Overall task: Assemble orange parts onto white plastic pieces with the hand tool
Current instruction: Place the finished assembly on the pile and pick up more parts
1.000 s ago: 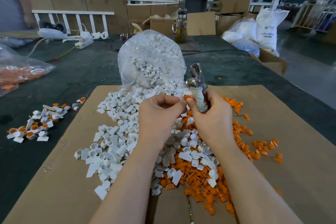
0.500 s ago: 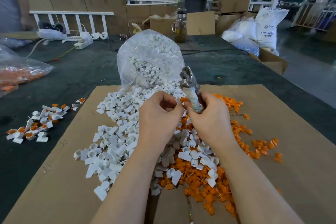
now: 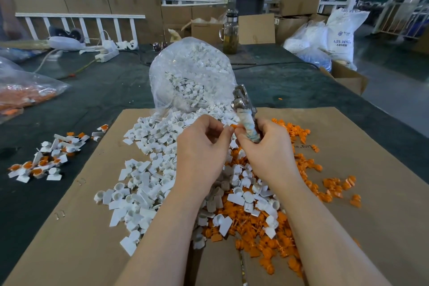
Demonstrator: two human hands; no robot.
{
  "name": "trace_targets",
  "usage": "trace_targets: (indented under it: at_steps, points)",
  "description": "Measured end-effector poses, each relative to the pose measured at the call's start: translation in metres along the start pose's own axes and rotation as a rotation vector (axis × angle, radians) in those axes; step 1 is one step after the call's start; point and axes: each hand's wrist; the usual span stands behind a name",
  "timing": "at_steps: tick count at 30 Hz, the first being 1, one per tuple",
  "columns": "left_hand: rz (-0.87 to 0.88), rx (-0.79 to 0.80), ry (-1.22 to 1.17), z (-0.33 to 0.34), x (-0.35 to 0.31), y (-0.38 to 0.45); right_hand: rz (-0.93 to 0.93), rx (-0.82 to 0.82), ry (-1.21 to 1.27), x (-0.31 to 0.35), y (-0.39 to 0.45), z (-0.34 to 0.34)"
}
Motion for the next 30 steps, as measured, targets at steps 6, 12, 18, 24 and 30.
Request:
trace_targets:
  at_steps: [6, 12, 18, 24, 30]
  points:
    - [0.015, -0.020, 0.018, 0.000, 0.000, 0.000, 0.028, 0.005, 0.028, 0.002, 0.001, 0.001]
    - [-0.122, 0.035, -0.217, -0.003, -0.001, 0.002, 0.064, 0.053, 0.098, 0.005, 0.001, -0.006]
    - [-0.183, 0.027, -0.415, -0.008, -0.002, 0.005, 0.114, 0.230, 0.073, 0.004, 0.002, -0.017]
    - [-0.150, -0.009, -0.390, -0.010, 0.000, 0.005, 0.093, 0.383, 0.014, 0.001, 0.002, -0.017]
    - [-0.113, -0.009, -0.434, -0.011, 0.001, 0.006, 0.075, 0.425, -0.002, -0.002, 0.002, -0.019]
Point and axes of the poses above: each hand's wrist, its own y-axis towards the middle knuckle, its own z-axis out of the palm, x = y × z, and after that the axes turned 12 degrees about y, right-handed
